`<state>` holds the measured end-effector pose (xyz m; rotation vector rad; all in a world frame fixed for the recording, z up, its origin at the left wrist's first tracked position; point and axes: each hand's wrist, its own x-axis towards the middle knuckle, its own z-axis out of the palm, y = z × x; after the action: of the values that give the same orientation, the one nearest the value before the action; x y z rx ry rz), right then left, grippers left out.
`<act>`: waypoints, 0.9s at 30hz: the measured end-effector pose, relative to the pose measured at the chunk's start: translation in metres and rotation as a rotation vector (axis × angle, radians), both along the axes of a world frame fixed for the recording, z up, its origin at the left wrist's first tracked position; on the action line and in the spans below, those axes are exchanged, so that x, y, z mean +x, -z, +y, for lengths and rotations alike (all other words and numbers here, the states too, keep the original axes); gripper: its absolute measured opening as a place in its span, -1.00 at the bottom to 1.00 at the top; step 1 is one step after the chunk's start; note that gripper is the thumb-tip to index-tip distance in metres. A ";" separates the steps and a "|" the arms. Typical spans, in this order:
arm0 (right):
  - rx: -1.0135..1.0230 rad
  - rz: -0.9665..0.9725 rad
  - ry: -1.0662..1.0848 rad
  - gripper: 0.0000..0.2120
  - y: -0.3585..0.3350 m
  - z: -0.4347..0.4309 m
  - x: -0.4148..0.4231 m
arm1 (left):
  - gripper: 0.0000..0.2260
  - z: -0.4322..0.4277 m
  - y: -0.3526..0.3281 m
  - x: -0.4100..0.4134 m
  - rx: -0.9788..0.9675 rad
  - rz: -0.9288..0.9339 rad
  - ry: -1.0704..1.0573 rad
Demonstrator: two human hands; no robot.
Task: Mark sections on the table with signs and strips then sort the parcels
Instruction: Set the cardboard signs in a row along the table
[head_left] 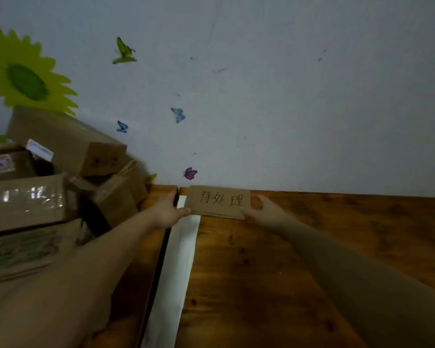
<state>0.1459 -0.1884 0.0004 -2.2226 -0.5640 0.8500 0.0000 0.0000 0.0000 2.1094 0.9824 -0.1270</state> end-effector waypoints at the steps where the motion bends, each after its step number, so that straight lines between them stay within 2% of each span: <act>1: 0.001 0.013 -0.017 -0.49 0.012 0.014 0.016 | -0.41 0.006 0.009 0.014 -0.005 -0.002 -0.003; 3: -0.046 0.008 -0.052 -0.63 0.044 0.038 0.047 | -0.43 0.027 0.039 0.043 -0.038 0.031 -0.015; 5: -0.076 0.034 -0.035 -0.64 0.083 0.060 0.071 | -0.37 0.042 0.065 0.068 -0.079 0.060 -0.045; 9: -0.158 0.050 0.069 -0.16 0.143 0.080 0.104 | -0.45 0.058 0.104 0.106 -0.140 0.043 -0.156; 11: -0.208 0.053 0.115 -0.08 0.158 0.087 0.113 | -0.52 0.066 0.123 0.119 -0.168 0.047 -0.186; 14: -0.231 0.058 0.174 -0.11 0.170 0.100 0.119 | -0.53 0.075 0.144 0.128 -0.218 0.069 -0.229; 16: -0.127 0.178 0.258 -0.12 0.173 0.109 0.122 | -0.41 0.087 0.160 0.130 -0.204 0.094 -0.310; 18: -0.094 0.254 0.316 -0.22 0.176 0.114 0.123 | -0.29 0.095 0.165 0.131 -0.200 0.124 -0.353; 21: -0.085 0.274 0.346 -0.41 0.177 0.115 0.123 | -0.65 0.092 0.152 0.129 -0.277 0.068 -0.446; 22: -0.066 0.284 0.349 -0.46 0.176 0.113 0.123 | -0.70 0.091 0.151 0.128 -0.297 0.052 -0.465; 25: 0.058 0.264 0.357 -0.52 0.171 0.102 0.124 | -0.63 0.086 0.150 0.121 -0.289 -0.086 -0.468; 27: 0.102 0.140 0.326 -0.56 0.164 0.091 0.123 | -0.55 0.081 0.152 0.116 -0.264 -0.117 -0.401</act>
<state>0.2685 -0.0975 -0.1641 -2.0676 -0.1675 0.7781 0.1157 0.0811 -0.1520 1.6295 1.2244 0.0650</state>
